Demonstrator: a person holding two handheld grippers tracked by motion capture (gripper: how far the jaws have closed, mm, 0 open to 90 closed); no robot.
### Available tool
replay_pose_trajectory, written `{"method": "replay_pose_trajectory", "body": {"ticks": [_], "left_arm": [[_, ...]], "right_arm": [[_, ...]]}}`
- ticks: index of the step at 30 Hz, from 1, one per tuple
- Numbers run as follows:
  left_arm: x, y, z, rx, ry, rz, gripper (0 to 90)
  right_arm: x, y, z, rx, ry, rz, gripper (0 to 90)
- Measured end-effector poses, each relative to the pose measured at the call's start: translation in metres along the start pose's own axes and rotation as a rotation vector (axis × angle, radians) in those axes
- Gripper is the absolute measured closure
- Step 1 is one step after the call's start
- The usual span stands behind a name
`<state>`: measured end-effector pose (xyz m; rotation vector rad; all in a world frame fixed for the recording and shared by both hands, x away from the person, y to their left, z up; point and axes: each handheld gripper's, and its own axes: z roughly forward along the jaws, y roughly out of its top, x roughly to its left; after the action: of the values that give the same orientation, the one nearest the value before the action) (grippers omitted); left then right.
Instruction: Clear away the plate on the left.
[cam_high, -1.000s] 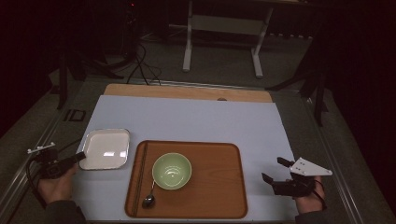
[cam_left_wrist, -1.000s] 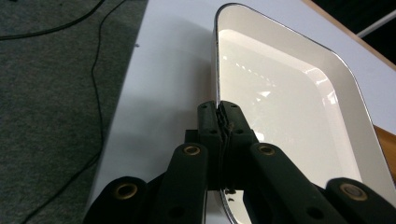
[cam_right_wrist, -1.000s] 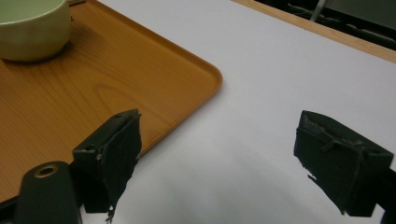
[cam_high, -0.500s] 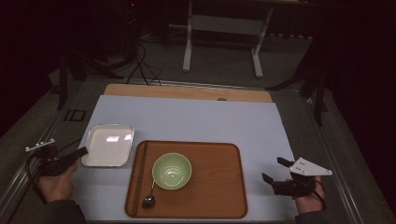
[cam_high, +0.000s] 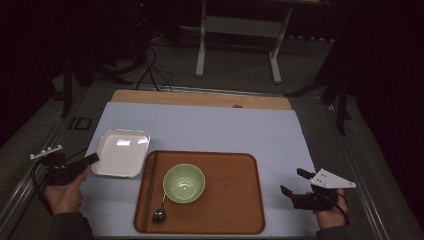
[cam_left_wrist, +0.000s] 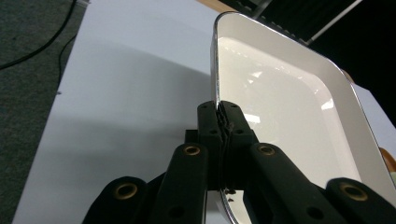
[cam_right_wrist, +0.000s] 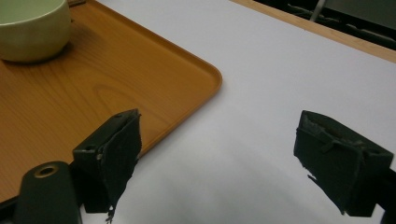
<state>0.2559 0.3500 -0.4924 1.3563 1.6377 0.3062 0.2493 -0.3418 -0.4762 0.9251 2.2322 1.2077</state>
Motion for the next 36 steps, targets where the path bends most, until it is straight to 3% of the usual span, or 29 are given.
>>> {"method": "replay_pose_trajectory", "body": {"ticks": [20,36], "left_arm": [[-0.016,0.004,0.004,0.007,-0.063,0.033,89.3],[-0.050,0.008,0.018,0.045,-0.116,0.127,89.3]], "right_arm": [[0.000,0.000,0.000,-0.001,0.000,0.000,14.5],[0.000,0.000,0.000,-0.002,0.000,0.002,14.5]]}}
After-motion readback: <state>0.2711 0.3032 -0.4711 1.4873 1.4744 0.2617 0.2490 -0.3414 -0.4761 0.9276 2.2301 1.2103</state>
